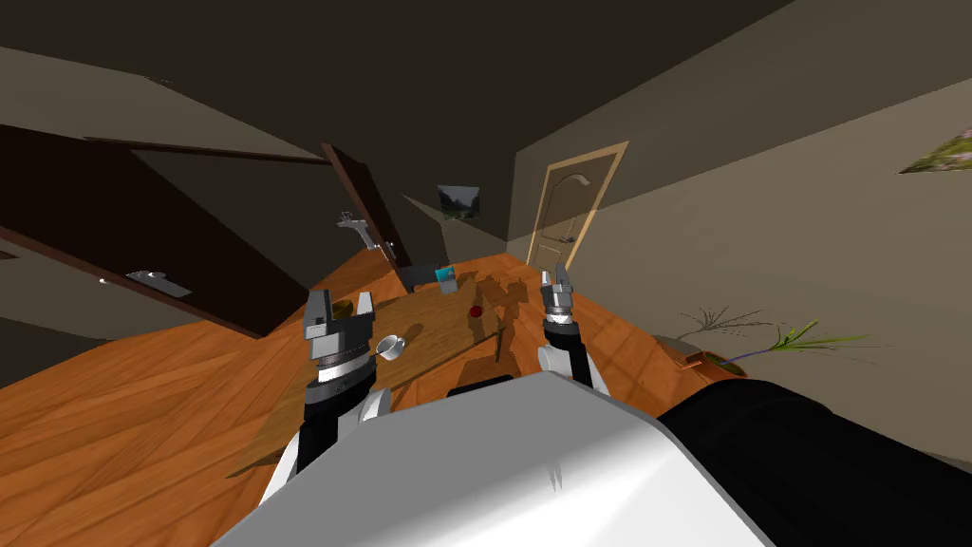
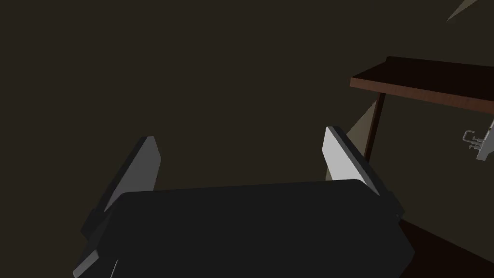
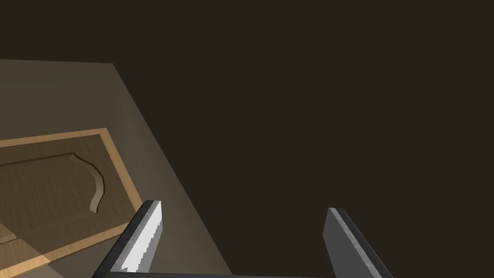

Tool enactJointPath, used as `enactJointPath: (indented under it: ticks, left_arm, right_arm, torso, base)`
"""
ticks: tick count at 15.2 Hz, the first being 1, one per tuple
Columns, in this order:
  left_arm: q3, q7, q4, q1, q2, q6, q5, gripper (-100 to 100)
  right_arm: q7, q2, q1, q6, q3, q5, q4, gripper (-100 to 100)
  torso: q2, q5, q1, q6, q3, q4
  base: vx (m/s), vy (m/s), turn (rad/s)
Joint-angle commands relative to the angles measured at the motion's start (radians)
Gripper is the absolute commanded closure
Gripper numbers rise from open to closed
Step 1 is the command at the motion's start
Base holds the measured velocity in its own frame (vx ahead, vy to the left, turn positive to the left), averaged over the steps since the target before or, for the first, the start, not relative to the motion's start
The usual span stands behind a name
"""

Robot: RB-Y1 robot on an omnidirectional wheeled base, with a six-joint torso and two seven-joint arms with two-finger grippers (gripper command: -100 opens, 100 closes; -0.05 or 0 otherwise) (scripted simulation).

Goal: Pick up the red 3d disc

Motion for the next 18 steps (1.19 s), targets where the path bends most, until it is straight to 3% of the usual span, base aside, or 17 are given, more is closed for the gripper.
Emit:
enactJointPath:
  ticks: [1,6,7,15,18]
  left_arm:
    - [0.0,0.0,0.0,0.0,0.0,0.0,0.0,0]
    - [0.0,0.0,0.0,0.0,0.0,0.0,0.0,0]
    - [0.0,0.0,0.0,0.0,0.0,0.0,0.0,0]
    - [0.0,0.0,0.0,0.0,0.0,0.0,0.0,0]
    - [0.0,0.0,0.0,0.0,0.0,0.0,0.0,0]
  right_arm:
    - [-0.009,-0.041,0.001,0.0,0.001,0.011,0.008,-100]
    - [-0.043,-0.14,0.004,0.001,0.004,0.055,0.04,-100]
    - [-0.043,-0.14,0.004,0.001,0.004,0.055,0.04,-100]
    - [-0.146,-0.316,0.013,0.002,0.013,0.194,0.146,-100]
    - [-0.172,-0.352,0.015,0.003,0.016,0.23,0.174,-100]
  torso:
    - [0.0,0.0,0.0,0.0,0.0,0.0]
    - [0.001,-0.001,-0.003,0.0,0.001,0.0]
    - [0.001,-0.001,-0.004,0.0,0.001,0.0]
    - [0.0,-0.001,-0.006,0.0,0.0,0.0]
    - [0.0,-0.001,-0.005,-0.001,0.0,0.0]
  base:
    - [-0.003,-0.009,0.052]
    - [-0.012,-0.035,0.101]
    - [-0.006,-0.039,0.1]
    - [-0.002,-0.062,0.199]
    - [-0.005,-0.057,0.26]
